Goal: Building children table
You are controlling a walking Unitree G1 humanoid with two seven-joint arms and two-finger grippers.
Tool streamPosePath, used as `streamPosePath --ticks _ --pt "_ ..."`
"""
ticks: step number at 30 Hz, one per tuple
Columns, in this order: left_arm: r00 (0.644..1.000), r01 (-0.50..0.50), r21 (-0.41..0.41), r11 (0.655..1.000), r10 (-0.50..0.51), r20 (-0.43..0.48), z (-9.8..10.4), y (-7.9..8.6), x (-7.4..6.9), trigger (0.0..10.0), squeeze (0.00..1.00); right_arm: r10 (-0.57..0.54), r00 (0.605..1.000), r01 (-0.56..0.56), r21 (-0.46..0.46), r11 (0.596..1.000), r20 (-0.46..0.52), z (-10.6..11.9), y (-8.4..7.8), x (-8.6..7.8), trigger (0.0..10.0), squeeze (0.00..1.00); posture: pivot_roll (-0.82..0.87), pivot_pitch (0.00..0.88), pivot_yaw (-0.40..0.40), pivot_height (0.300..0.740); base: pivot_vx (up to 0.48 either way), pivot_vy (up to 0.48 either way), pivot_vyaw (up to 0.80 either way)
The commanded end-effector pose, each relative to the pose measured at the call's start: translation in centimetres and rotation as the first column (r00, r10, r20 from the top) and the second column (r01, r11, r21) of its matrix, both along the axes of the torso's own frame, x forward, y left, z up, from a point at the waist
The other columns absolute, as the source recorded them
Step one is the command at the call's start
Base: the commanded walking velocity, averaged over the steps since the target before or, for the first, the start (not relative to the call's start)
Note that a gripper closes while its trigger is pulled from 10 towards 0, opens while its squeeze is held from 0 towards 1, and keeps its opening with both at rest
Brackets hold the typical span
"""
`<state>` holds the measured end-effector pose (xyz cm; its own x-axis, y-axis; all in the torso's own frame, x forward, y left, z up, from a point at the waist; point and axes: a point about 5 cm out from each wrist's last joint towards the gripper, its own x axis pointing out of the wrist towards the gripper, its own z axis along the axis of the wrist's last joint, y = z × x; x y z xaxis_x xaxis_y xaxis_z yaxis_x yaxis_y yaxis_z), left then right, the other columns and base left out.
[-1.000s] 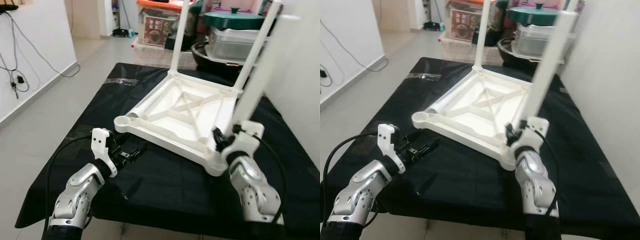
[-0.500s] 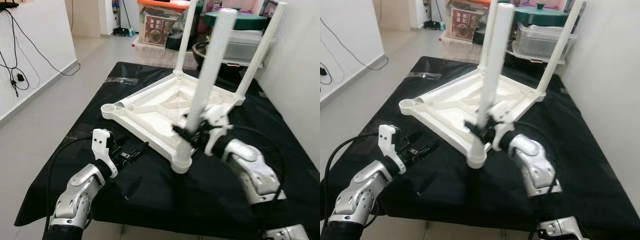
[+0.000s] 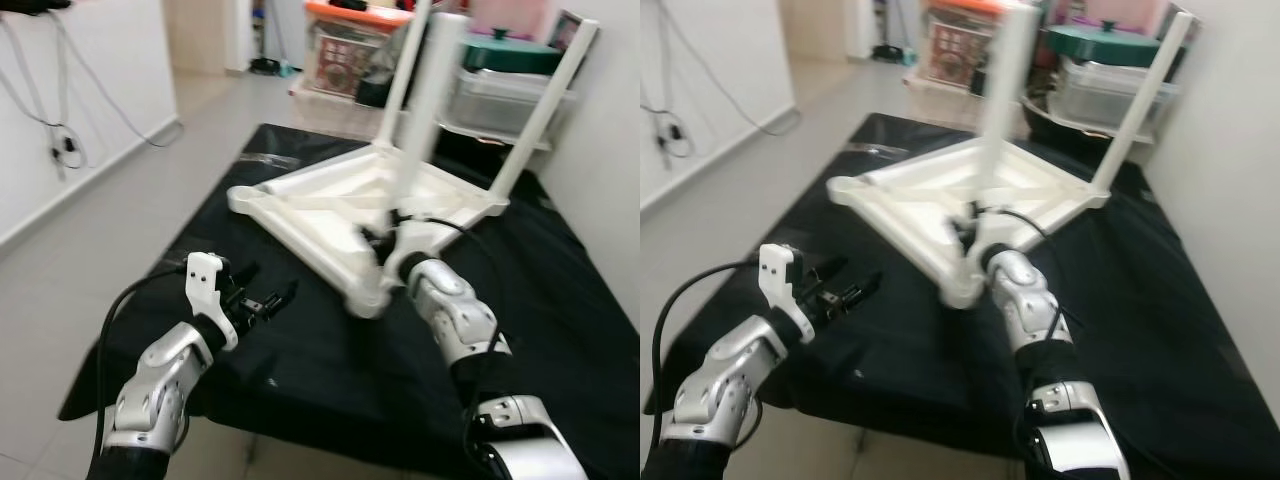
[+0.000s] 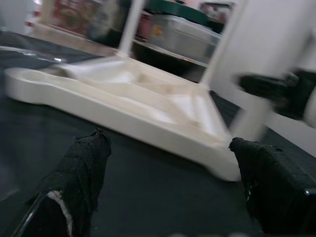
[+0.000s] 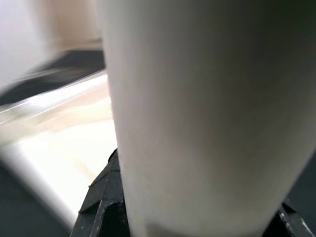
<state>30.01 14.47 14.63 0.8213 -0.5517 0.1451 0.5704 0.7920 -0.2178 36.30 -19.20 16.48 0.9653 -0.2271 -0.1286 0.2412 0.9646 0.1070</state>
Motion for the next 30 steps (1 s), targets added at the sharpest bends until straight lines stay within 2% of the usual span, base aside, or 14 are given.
streamPosePath --ticks 1,3,4,7,8,12,13,17,18,19,20,23,26,30 --pt "1.000 0.021 0.006 1.000 -0.021 -0.001 0.0 -0.3 0.0 10.0 0.00 -0.196 0.963 0.201 0.008 0.979 -0.185 -4.1 -2.3 -2.8 0.0 0.00 0.05 0.000 -0.119 0.740 0.000 0.000 0.00" --pt "1.000 0.025 0.003 1.000 -0.025 -0.003 0.0 -0.3 0.1 10.0 0.00 -0.264 0.941 0.270 -0.003 0.963 -0.212 -4.9 -2.5 -5.5 0.0 0.00 0.04 0.000 -0.110 0.740 0.000 0.000 0.00" --pt "1.000 0.028 -0.001 1.000 -0.028 -0.005 0.0 -0.2 0.1 10.0 0.00 -0.218 0.951 0.225 0.010 0.974 -0.217 -5.0 -1.9 -5.8 10.0 0.00 0.03 0.000 -0.104 0.740 0.000 0.000 0.00" --pt "0.999 0.037 0.000 0.999 -0.037 -0.006 0.1 -0.3 0.1 10.0 0.00 -0.123 0.975 0.132 0.034 0.991 -0.186 -4.4 -0.7 -5.7 10.0 0.00 0.02 0.000 -0.097 0.740 0.000 0.000 0.00" --pt "0.999 0.040 0.009 0.999 -0.040 -0.004 0.1 -0.3 0.1 10.0 0.00 -0.016 0.998 0.023 0.105 0.994 -0.063 -3.0 0.3 -5.5 10.0 1.00 0.02 0.000 -0.098 0.740 0.000 0.000 0.00" --pt "0.999 0.040 0.004 0.999 -0.040 -0.006 0.1 -0.2 0.1 10.0 0.00 0.051 0.996 -0.060 0.120 0.991 0.072 -0.5 0.2 -4.6 10.0 1.00 0.03 0.000 -0.103 0.740 0.000 0.000 0.00" --pt "0.999 0.037 0.011 0.999 -0.037 -0.003 0.1 -0.2 0.1 10.0 0.00 0.112 0.988 -0.123 0.104 0.987 0.104 0.5 0.3 -4.3 10.0 0.18 0.03 0.000 -0.101 0.740 0.000 0.000 0.00" --pt "1.000 0.028 0.016 0.999 -0.028 0.003 0.1 -0.1 0.0 10.0 0.00 0.160 0.976 -0.170 0.059 0.984 0.151 1.9 -0.1 -3.9 10.0 0.18 0.03 0.000 -0.101 0.740 0.000 0.000 0.00" --pt "1.000 0.025 0.011 1.000 -0.025 0.001 0.0 0.0 0.1 10.0 0.00 0.233 0.954 -0.240 0.017 0.971 0.188 2.9 0.0 -3.7 10.0 0.00 0.04 0.000 -0.112 0.740 0.000 0.000 0.00" --pt "1.000 0.022 0.012 1.000 -0.022 0.001 0.0 0.0 0.1 10.0 0.00 0.358 0.903 -0.359 -0.044 0.932 0.238 4.1 0.3 -3.7 10.0 0.00 0.04 0.000 -0.110 0.740 0.000 0.000 0.00" --pt "1.000 0.022 0.012 1.000 -0.022 0.001 0.0 0.0 0.1 10.0 0.00 0.358 0.903 -0.359 -0.044 0.932 0.238 4.1 0.3 -3.7 10.0 0.00 0.04 0.000 -0.110 0.740 0.000 0.000 0.00" --pt "1.000 0.021 0.010 1.000 -0.021 -0.001 0.0 0.0 0.3 10.0 0.00 0.688 0.690 -0.656 -0.206 0.726 0.225 4.9 2.3 -4.7 10.0 0.00 0.04 0.000 -0.115 0.740 0.000 0.000 0.00" --pt "1.000 0.023 0.012 1.000 -0.023 -0.001 0.0 -0.1 0.3 10.0 0.00 0.847 0.516 -0.808 -0.254 0.532 0.132 3.4 4.3 -5.7 10.0 0.00 0.05 0.000 -0.119 0.740 0.000 0.000 0.00" --pt "1.000 0.023 0.016 1.000 -0.023 0.000 0.0 -0.2 0.3 10.0 0.00 0.866 0.487 -0.826 -0.260 0.500 0.115 3.1 4.7 -5.8 10.0 0.00 0.05 0.000 -0.119 0.740 0.000 0.000 0.00"
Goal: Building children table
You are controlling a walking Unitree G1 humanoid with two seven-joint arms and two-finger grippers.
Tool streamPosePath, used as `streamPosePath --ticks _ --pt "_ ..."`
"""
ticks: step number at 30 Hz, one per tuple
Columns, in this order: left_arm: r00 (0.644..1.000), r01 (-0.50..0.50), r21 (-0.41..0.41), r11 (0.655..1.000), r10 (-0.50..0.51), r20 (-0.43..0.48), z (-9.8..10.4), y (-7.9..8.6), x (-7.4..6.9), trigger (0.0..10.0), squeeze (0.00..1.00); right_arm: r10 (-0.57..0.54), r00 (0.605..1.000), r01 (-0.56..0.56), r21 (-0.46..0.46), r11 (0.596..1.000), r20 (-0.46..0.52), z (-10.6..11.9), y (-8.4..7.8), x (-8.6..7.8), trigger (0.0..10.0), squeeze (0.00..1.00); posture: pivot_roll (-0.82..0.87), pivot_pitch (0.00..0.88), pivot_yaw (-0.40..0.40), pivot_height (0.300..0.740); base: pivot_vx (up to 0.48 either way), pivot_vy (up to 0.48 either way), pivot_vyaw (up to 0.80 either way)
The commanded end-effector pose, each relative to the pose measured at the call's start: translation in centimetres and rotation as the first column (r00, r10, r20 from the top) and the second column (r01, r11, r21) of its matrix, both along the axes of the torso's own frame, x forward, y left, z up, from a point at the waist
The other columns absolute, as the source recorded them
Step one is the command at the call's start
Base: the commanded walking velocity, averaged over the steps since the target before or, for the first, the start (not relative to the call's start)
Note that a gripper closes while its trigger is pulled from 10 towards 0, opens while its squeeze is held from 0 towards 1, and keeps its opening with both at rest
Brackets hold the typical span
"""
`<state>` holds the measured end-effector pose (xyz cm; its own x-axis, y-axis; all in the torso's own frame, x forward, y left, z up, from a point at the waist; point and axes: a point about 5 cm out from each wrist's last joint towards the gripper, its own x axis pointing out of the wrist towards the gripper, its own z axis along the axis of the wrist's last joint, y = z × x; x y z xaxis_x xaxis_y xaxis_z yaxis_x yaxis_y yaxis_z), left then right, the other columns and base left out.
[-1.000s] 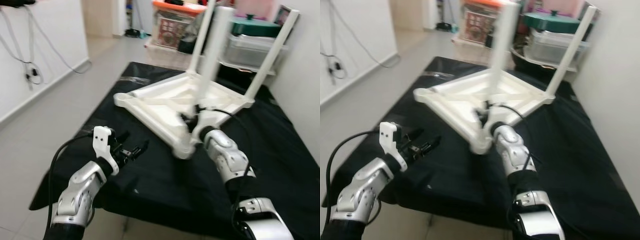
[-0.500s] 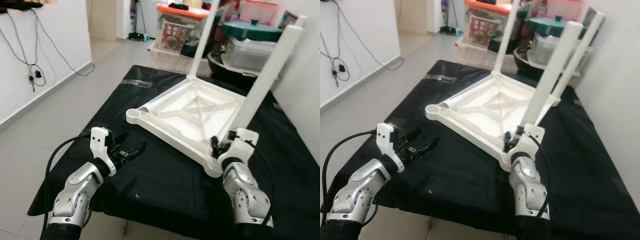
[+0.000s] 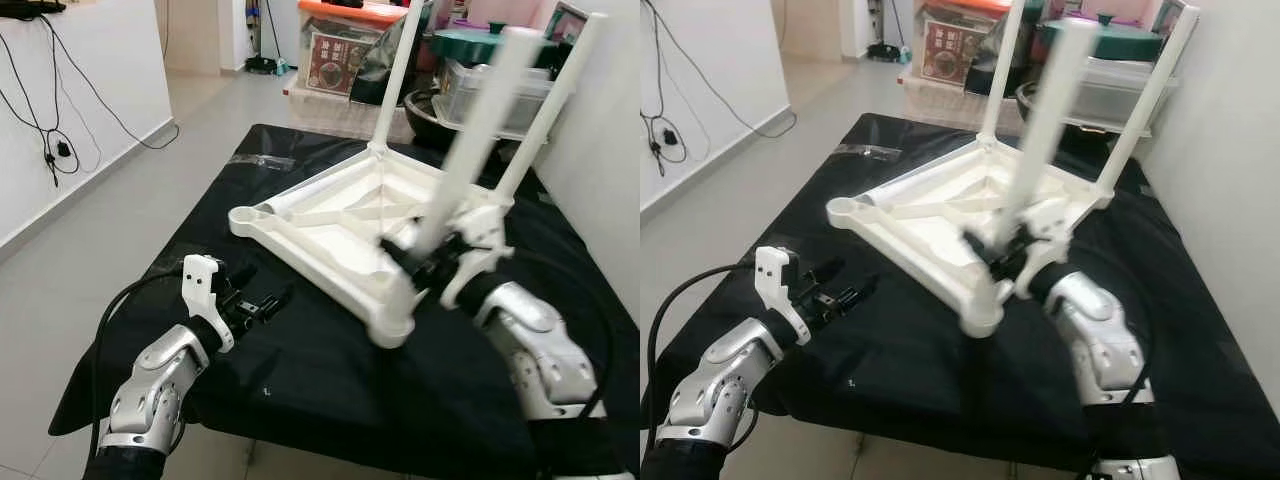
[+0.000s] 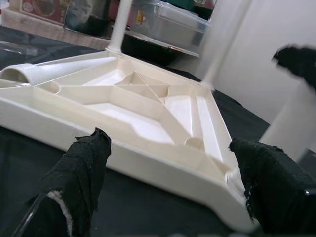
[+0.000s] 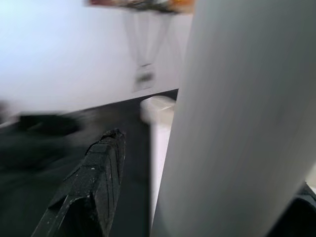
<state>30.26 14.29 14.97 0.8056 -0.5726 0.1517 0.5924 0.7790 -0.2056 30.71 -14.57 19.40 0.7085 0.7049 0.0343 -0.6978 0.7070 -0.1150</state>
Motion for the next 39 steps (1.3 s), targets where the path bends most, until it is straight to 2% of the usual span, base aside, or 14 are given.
streamPosePath --ticks 1,5,6,11,16,18,21,22,23,26,27,31,32,39 --pt "1.000 -0.005 0.005 1.000 0.005 -0.013 -0.3 0.0 0.1 10.0 0.00 0.103 0.995 -0.103 -0.016 0.995 -0.006 -0.6 1.3 -0.7 10.0 0.00 0.07 0.000 -0.129 0.740 0.000 0.000 0.00" --pt "1.000 -0.014 0.008 1.000 0.015 -0.011 -0.3 0.0 0.0 10.0 0.00 0.212 0.977 -0.213 -0.033 0.977 -0.038 -2.1 3.6 -1.4 8.7 0.00 0.07 0.000 -0.129 0.740 0.000 0.000 0.00" --pt "1.000 -0.014 0.003 1.000 0.014 -0.013 -0.3 0.1 0.0 10.0 0.00 0.127 0.991 -0.129 -0.042 0.991 -0.049 -2.6 3.7 -0.7 0.0 0.00 0.07 0.000 -0.131 0.740 0.000 0.000 0.00" --pt "1.000 -0.012 -0.002 1.000 0.012 -0.010 -0.3 0.0 -0.2 10.0 0.00 -0.349 0.927 0.351 -0.011 0.936 -0.134 -3.8 1.1 2.3 0.0 0.00 0.06 0.000 -0.130 0.740 0.000 0.000 0.00" --pt "1.000 -0.006 -0.016 1.000 0.006 -0.013 -0.2 -0.1 -0.2 10.0 0.00 -0.812 0.504 0.834 -0.078 0.546 -0.295 -6.7 -5.0 2.6 0.0 0.00 0.05 0.000 -0.129 0.740 0.000 0.000 0.00" --pt "1.000 -0.006 -0.016 1.000 0.006 -0.013 -0.2 -0.1 -0.2 10.0 0.00 -0.812 0.504 0.834 -0.078 0.546 -0.295 -6.7 -5.0 2.6 0.0 0.00 0.05 0.000 -0.129 0.740 0.000 0.000 0.00" --pt "1.000 0.006 -0.016 1.000 -0.006 -0.014 -0.2 -0.1 -0.4 10.0 0.00 -0.943 0.180 0.953 -0.186 0.237 -0.279 -8.5 -8.8 -1.3 0.0 0.00 0.04 0.000 -0.119 0.740 0.000 0.000 0.00" --pt "1.000 0.009 -0.011 1.000 -0.009 -0.013 -0.2 -0.1 -0.5 10.0 0.00 -0.940 0.206 0.944 -0.197 0.264 -0.270 -8.5 -8.4 -1.7 0.0 0.00 0.03 0.000 -0.113 0.740 0.000 0.000 0.00" --pt "1.000 0.009 -0.008 1.000 -0.009 -0.012 -0.2 -0.1 -0.5 10.0 0.00 -0.923 0.259 0.930 -0.184 0.318 -0.283 -8.2 -7.6 -1.6 10.0 0.00 0.03 0.000 -0.113 0.740 0.000 0.000 0.00" --pt "1.000 0.007 -0.012 1.000 -0.007 -0.014 -0.2 0.0 -0.4 10.0 0.00 -0.856 0.409 0.880 -0.111 0.462 -0.316 -7.6 -5.5 -1.2 10.0 0.00 0.03 0.000 -0.111 0.740 0.000 0.000 0.00" --pt "1.000 0.010 -0.013 1.000 -0.010 -0.015 -0.2 -0.1 -0.4 10.0 0.00 -0.793 0.525 0.830 -0.021 0.558 -0.309 -6.5 -4.1 -0.8 10.0 1.00 0.03 0.000 -0.110 0.740 0.000 0.000 0.00" --pt "1.000 0.013 -0.006 1.000 -0.013 -0.013 -0.2 -0.2 -0.4 10.0 0.00 -0.700 0.657 0.743 0.089 0.663 -0.280 -4.9 -2.5 -0.1 10.0 1.00 0.03 0.000 -0.109 0.740 0.000 0.000 0.00" --pt "1.000 0.010 -0.007 1.000 -0.010 -0.015 -0.3 -0.1 -0.3 10.0 0.00 -0.645 0.720 0.688 0.137 0.713 -0.256 -3.9 -2.1 0.5 10.0 0.00 0.03 0.000 -0.114 0.740 0.000 0.000 0.00" --pt "1.000 0.002 -0.009 1.000 -0.002 -0.014 -0.3 0.0 -0.3 10.0 0.00 -0.225 0.974 0.224 0.138 0.965 -0.004 0.2 0.3 0.6 10.0 0.00 0.04 0.000 -0.118 0.740 0.000 0.000 0.00"
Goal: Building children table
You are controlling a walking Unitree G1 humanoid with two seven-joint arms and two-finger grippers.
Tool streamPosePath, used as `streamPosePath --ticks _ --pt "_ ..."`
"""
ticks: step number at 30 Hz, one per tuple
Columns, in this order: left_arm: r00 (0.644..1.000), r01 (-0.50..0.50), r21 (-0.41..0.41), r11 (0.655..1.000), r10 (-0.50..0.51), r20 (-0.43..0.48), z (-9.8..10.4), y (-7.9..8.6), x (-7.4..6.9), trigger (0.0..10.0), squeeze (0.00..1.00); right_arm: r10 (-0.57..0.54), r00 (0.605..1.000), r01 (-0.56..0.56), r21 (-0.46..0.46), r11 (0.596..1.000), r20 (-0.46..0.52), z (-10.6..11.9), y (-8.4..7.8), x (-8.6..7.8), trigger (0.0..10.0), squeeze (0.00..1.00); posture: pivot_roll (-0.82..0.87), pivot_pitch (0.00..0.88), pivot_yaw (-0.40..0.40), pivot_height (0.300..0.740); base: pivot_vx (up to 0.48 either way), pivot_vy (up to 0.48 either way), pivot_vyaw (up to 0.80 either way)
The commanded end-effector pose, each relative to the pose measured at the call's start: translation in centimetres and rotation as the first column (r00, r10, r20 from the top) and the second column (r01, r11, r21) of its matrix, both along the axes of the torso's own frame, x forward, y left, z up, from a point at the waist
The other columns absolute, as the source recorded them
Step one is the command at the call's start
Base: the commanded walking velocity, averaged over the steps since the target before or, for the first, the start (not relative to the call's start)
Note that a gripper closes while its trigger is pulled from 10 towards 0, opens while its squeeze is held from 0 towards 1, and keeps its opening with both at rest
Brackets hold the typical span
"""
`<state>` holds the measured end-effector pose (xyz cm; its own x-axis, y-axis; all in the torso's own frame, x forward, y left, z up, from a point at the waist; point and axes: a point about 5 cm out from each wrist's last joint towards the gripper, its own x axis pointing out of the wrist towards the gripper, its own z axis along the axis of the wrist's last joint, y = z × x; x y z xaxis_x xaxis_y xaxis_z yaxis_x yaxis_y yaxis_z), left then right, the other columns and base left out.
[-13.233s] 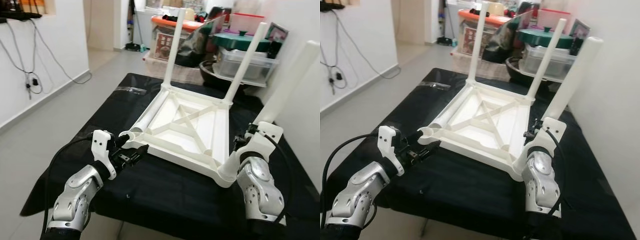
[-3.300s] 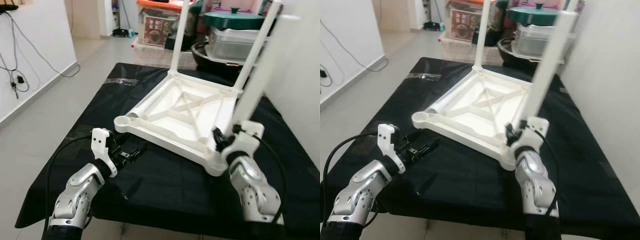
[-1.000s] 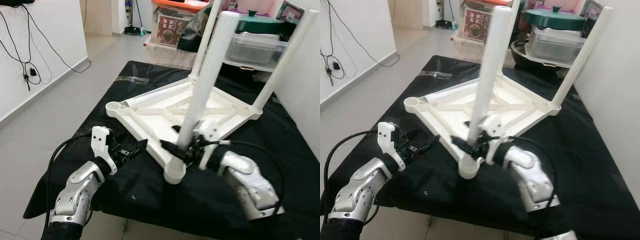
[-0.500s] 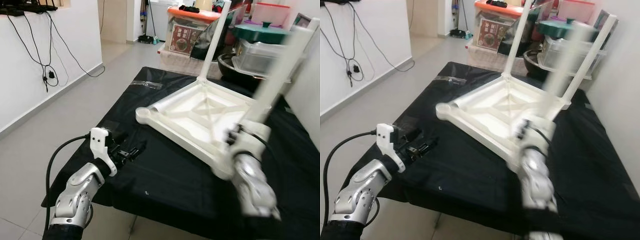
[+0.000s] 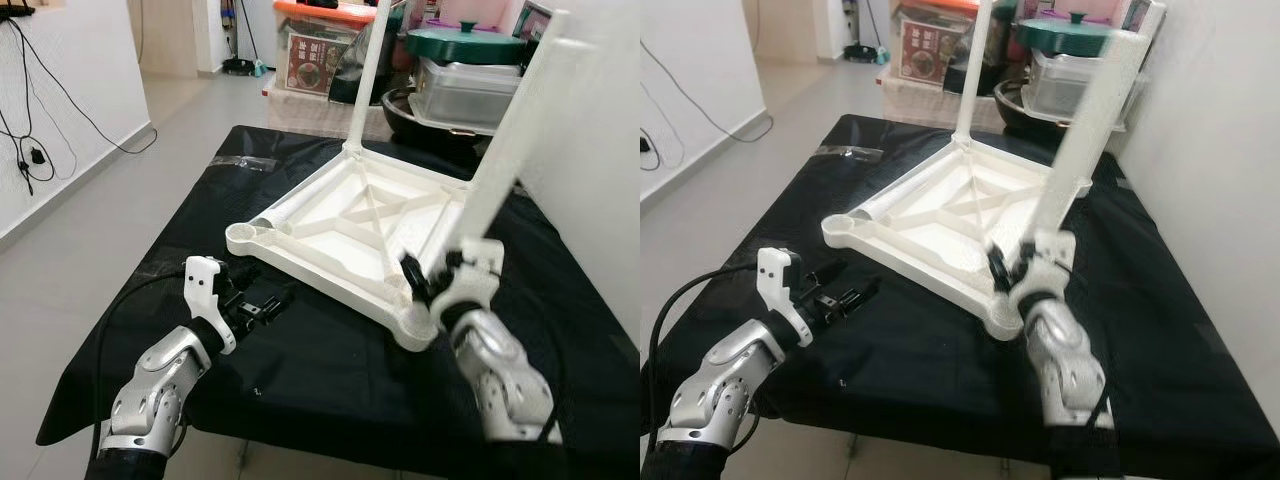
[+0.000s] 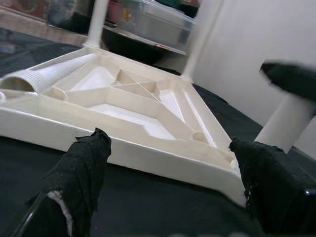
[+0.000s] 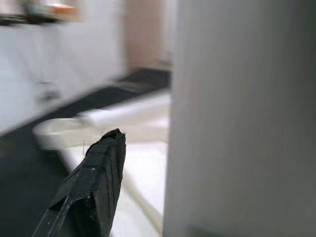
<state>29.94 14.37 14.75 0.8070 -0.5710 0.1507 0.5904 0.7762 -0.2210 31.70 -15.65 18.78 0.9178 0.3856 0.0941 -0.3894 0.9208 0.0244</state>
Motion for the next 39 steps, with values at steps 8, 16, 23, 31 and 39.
streamPosePath --ticks 8,16,23,31,39 --pt "1.000 0.001 0.001 1.000 -0.001 -0.004 -0.1 -0.2 0.1 10.0 0.00 0.358 0.934 -0.356 -0.070 0.932 0.011 -0.4 4.4 -0.4 4.9 0.00 0.07 0.000 -0.142 0.740 0.000 0.000 0.00" --pt "1.000 -0.015 -0.004 1.000 0.015 -0.003 -0.1 0.0 -0.1 10.0 0.00 -0.036 0.971 0.015 -0.090 0.996 -0.237 -4.4 3.8 2.3 0.0 0.00 0.07 0.000 -0.145 0.740 0.000 0.000 0.00" --pt "1.000 -0.007 -0.004 1.000 0.007 -0.001 0.0 -0.2 0.0 10.0 0.00 -0.817 0.462 0.840 -0.126 0.528 -0.345 -7.0 -6.2 -0.2 0.0 0.00 0.05 0.000 -0.135 0.740 0.000 0.000 0.00" --pt "1.000 0.003 0.001 1.000 -0.003 -0.003 0.1 -0.1 0.1 10.0 0.00 -0.506 0.841 0.526 0.069 0.847 -0.192 -3.3 -1.7 -1.1 10.0 0.00 0.03 0.000 -0.112 0.740 0.000 0.000 0.00" --pt "1.000 -0.009 -0.001 1.000 0.009 -0.003 0.0 0.2 0.1 10.0 0.00 -0.349 0.937 0.345 0.183 0.921 -0.008 0.6 -1.5 -0.2 10.0 0.00 0.04 0.000 -0.120 0.740 0.000 0.000 0.00"
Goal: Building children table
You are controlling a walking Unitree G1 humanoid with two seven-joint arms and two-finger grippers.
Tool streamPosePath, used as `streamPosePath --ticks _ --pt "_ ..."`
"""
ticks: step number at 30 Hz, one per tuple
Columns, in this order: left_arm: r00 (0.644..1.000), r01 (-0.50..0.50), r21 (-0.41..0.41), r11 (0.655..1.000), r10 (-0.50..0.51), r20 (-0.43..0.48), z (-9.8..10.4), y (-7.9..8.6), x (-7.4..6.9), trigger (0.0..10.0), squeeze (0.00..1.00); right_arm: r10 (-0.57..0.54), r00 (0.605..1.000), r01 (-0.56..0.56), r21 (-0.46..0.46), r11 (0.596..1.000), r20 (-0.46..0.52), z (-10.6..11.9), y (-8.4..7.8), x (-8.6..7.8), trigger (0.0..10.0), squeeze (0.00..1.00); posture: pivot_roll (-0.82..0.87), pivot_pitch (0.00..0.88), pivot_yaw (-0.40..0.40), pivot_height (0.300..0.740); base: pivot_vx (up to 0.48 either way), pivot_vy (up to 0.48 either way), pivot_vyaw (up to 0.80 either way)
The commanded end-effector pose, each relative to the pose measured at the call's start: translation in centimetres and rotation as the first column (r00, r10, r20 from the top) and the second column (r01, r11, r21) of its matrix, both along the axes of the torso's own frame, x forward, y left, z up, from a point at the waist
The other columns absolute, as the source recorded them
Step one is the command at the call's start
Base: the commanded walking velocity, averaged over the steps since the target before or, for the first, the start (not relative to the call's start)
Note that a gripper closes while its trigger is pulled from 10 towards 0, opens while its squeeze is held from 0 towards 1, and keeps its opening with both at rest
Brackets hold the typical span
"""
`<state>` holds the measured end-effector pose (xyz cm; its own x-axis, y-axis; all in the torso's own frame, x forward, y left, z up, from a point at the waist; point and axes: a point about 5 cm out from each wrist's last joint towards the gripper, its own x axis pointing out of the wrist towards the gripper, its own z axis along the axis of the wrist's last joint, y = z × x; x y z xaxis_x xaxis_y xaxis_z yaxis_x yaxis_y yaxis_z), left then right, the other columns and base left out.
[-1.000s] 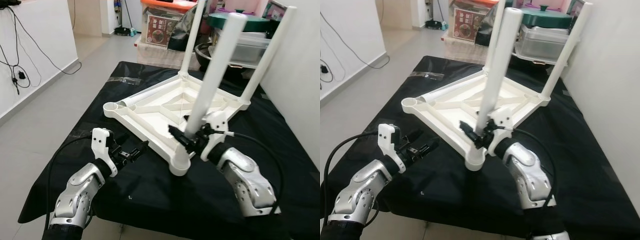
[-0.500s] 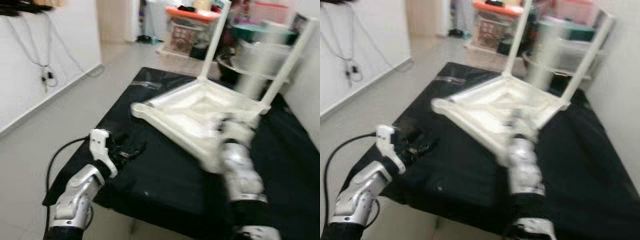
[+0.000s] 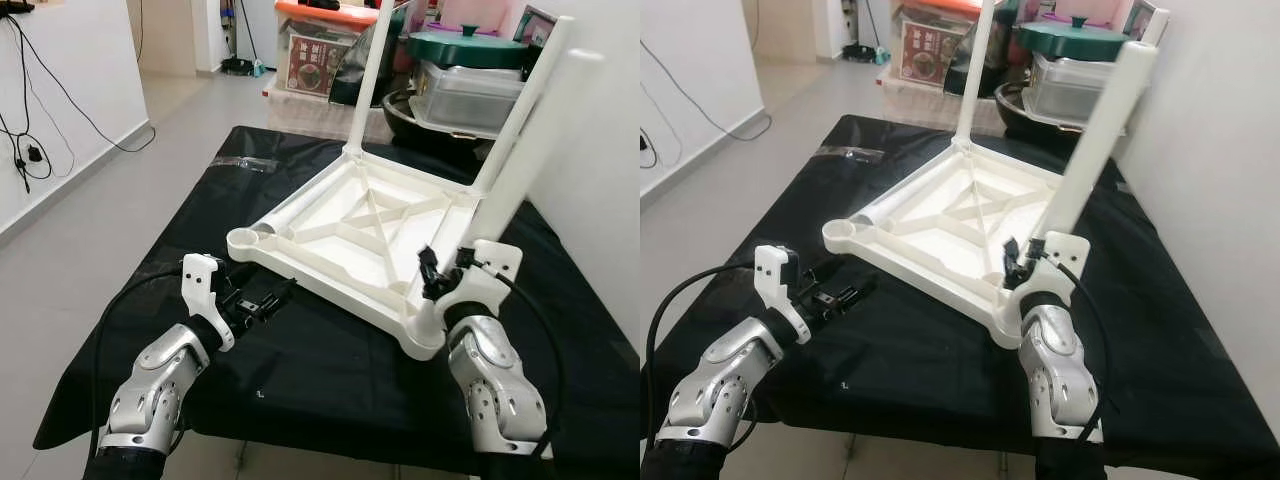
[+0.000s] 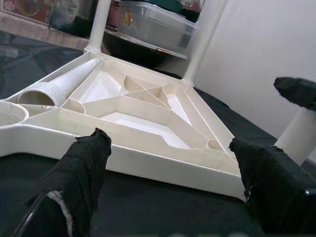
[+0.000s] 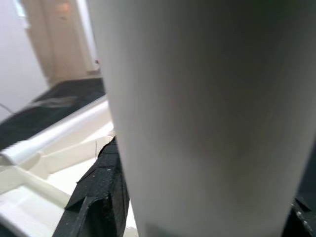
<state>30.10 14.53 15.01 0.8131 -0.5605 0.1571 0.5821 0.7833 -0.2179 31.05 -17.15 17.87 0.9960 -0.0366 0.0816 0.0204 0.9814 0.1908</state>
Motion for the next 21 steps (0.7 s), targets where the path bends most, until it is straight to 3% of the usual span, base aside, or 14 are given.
streamPosePath --ticks 1,3,5,6,7,10,11,12,14,15,16,17,20,21 --pt "1.000 0.005 0.000 1.000 -0.005 -0.010 -0.2 0.0 0.0 10.0 0.00 0.129 0.986 -0.128 -0.015 0.992 0.109 2.3 -0.1 0.7 10.0 0.00 0.04 0.000 -0.119 0.740 0.000 0.000 0.00" --pt "1.000 0.006 0.006 1.000 -0.006 -0.008 -0.2 -0.1 -0.1 10.0 0.00 0.218 0.967 -0.214 -0.043 0.976 0.132 2.9 0.1 0.8 10.0 0.00 0.04 0.000 -0.119 0.740 0.000 0.000 0.00" --pt "1.000 0.005 0.004 1.000 -0.005 -0.008 -0.2 -0.1 0.0 10.0 0.00 0.458 0.871 -0.442 -0.125 0.888 0.177 3.8 1.2 0.1 10.0 0.00 0.04 0.000 -0.117 0.740 0.000 0.000 0.00" --pt "1.000 0.005 0.004 1.000 -0.005 -0.008 -0.2 -0.1 0.0 10.0 0.00 0.458 0.871 -0.442 -0.125 0.888 0.177 3.8 1.2 0.1 10.0 0.00 0.04 0.000 -0.117 0.740 0.000 0.000 0.00" --pt "1.000 0.012 0.000 1.000 -0.012 -0.011 -0.2 -0.1 0.0 10.0 0.00 0.686 0.723 -0.659 -0.218 0.720 0.081 2.3 2.9 -1.2 8.9 0.00 0.04 0.000 -0.118 0.740 0.000 0.000 0.00" --pt "1.000 0.016 0.001 1.000 -0.016 -0.011 -0.2 -0.2 0.0 10.0 0.00 0.739 0.672 -0.712 -0.245 0.658 0.033 1.4 3.5 -1.6 8.9 0.00 0.04 0.000 -0.118 0.740 0.000 0.000 0.00" --pt "1.000 0.015 0.005 1.000 -0.015 -0.010 -0.2 -0.2 0.0 10.0 0.00 0.807 0.590 -0.783 -0.262 0.565 -0.024 0.4 4.3 -2.3 4.9 0.00 0.05 0.000 -0.119 0.740 0.000 0.000 0.00" --pt "1.000 0.012 0.004 1.000 -0.012 -0.012 -0.3 -0.2 0.1 10.0 0.00 0.837 0.540 -0.819 -0.282 0.499 -0.086 -0.7 5.1 -2.5 7.1 0.00 0.06 0.000 -0.127 0.740 0.000 0.000 0.00" --pt "1.000 0.009 0.002 1.000 -0.009 -0.013 -0.3 -0.1 0.1 10.0 0.00 0.851 0.510 -0.839 -0.290 0.461 -0.124 -1.3 5.5 -2.7 7.1 0.00 0.06 0.000 -0.127 0.740 0.000 0.000 0.00" --pt "1.000 0.008 0.004 1.000 -0.008 -0.013 -0.3 0.0 0.1 10.0 0.00 0.852 0.502 -0.841 -0.316 0.439 -0.152 -1.8 6.0 -2.4 5.9 0.00 0.06 0.000 -0.125 0.740 0.000 0.000 0.00" --pt "1.000 0.008 0.004 1.000 -0.008 -0.013 -0.3 0.0 0.1 10.0 0.00 0.852 0.502 -0.841 -0.316 0.439 -0.152 -1.8 6.0 -2.4 5.9 0.00 0.06 0.000 -0.125 0.740 0.000 0.000 0.00" --pt "1.000 0.003 0.005 1.000 -0.003 -0.014 -0.4 0.0 0.1 10.0 0.00 0.810 0.562 -0.806 -0.333 0.489 -0.171 -2.1 6.1 -1.2 0.0 0.00 0.06 0.000 -0.124 0.740 0.000 0.000 0.00" --pt "1.000 0.003 0.010 1.000 -0.003 -0.016 -0.4 0.1 0.0 10.0 0.00 0.615 0.763 -0.645 -0.296 0.705 -0.199 -2.4 5.4 1.9 0.0 0.00 0.07 0.000 -0.122 0.740 0.000 0.000 0.00" --pt "1.000 0.003 0.010 1.000 -0.003 -0.016 -0.4 0.1 0.0 10.0 0.00 0.615 0.763 -0.645 -0.296 0.705 -0.199 -2.4 5.4 1.9 0.0 0.00 0.07 0.000 -0.122 0.740 0.000 0.000 0.00"
